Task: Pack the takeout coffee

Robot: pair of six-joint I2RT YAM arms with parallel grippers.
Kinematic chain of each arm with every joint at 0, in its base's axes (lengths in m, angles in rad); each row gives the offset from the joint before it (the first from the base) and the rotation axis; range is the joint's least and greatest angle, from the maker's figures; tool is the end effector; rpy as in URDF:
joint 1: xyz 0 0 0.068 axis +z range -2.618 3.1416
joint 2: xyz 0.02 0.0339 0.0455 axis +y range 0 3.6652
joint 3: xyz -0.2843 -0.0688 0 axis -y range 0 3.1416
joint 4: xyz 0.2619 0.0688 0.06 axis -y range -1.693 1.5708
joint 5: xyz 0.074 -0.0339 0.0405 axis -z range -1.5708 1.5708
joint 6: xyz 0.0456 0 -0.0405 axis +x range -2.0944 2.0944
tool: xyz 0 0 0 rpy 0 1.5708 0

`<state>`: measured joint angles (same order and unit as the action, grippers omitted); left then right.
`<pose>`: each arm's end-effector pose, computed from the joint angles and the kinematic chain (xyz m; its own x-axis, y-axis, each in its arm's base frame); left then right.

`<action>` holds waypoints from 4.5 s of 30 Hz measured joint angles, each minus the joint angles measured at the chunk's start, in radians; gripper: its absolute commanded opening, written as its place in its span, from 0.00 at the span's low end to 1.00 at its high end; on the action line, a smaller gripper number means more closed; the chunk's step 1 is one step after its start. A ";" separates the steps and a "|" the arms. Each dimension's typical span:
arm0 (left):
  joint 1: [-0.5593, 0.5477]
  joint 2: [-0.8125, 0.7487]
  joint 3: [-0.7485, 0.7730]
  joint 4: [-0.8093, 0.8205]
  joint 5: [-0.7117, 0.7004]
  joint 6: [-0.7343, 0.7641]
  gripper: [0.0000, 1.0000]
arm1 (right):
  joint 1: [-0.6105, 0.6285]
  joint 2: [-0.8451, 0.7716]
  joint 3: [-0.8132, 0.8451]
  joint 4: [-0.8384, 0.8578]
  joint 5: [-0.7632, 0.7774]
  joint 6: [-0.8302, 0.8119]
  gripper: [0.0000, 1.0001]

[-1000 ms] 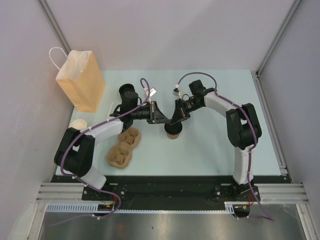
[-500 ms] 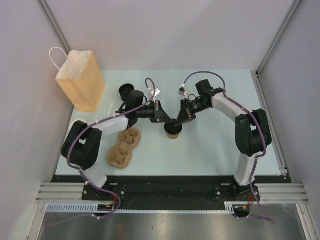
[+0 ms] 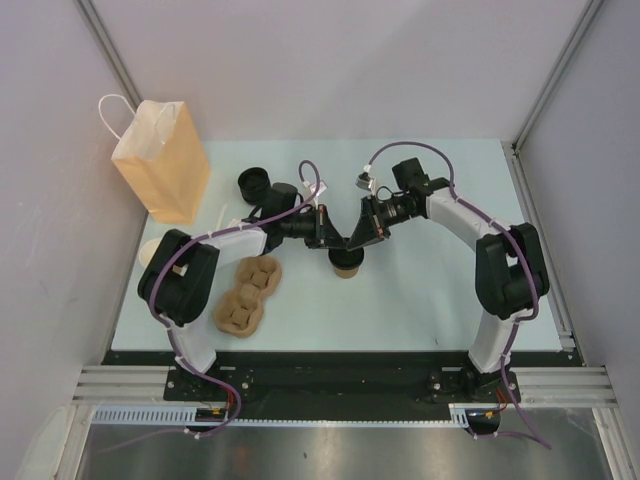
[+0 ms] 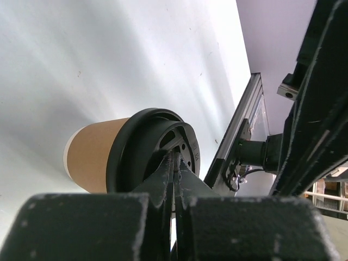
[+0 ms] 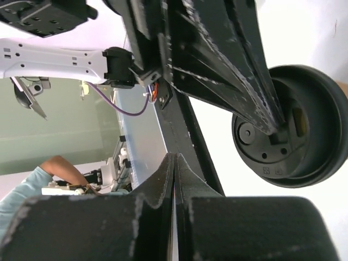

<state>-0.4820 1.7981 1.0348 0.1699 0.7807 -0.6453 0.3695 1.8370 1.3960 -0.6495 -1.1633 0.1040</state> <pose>0.3422 -0.2152 0.1933 -0.9048 -0.0088 -0.4256 0.3781 0.4427 -0.8130 0.3577 0.1834 0.2486 -0.8785 -0.2961 -0.3750 -0.4499 0.2484 0.8578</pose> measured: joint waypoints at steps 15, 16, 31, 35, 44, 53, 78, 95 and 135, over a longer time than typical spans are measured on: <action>-0.007 0.000 0.007 -0.013 -0.012 0.018 0.00 | 0.021 0.156 -0.083 -0.016 -0.055 -0.034 0.00; -0.007 0.000 0.008 -0.015 -0.013 0.018 0.00 | 0.018 0.154 -0.084 -0.017 -0.056 -0.034 0.00; -0.010 0.000 0.010 -0.018 -0.014 0.019 0.00 | -0.026 -0.077 -0.123 0.092 -0.019 0.021 0.00; -0.010 0.000 0.010 -0.018 -0.014 0.019 0.00 | -0.027 -0.078 -0.123 0.088 -0.013 -0.005 0.00; -0.010 0.000 0.010 -0.017 -0.020 0.020 0.00 | -0.029 0.093 -0.180 0.074 0.019 -0.061 0.00; -0.010 0.000 0.012 -0.019 -0.022 0.026 0.00 | -0.062 0.109 -0.207 0.072 0.107 -0.078 0.00; -0.010 0.000 0.013 -0.020 -0.024 0.026 0.00 | -0.058 0.088 -0.222 0.148 0.198 -0.030 0.00; -0.010 0.000 0.013 -0.020 -0.026 0.026 0.00 | -0.072 -0.175 -0.224 0.325 0.065 0.146 0.00; 0.055 -0.387 0.053 -0.416 -0.116 0.608 1.00 | -0.092 -0.244 -0.085 0.031 0.221 -0.087 0.75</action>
<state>-0.4274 1.4113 1.0882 -0.2462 0.6651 -0.0368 0.2775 1.5932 1.3106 -0.6189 -0.9424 0.0170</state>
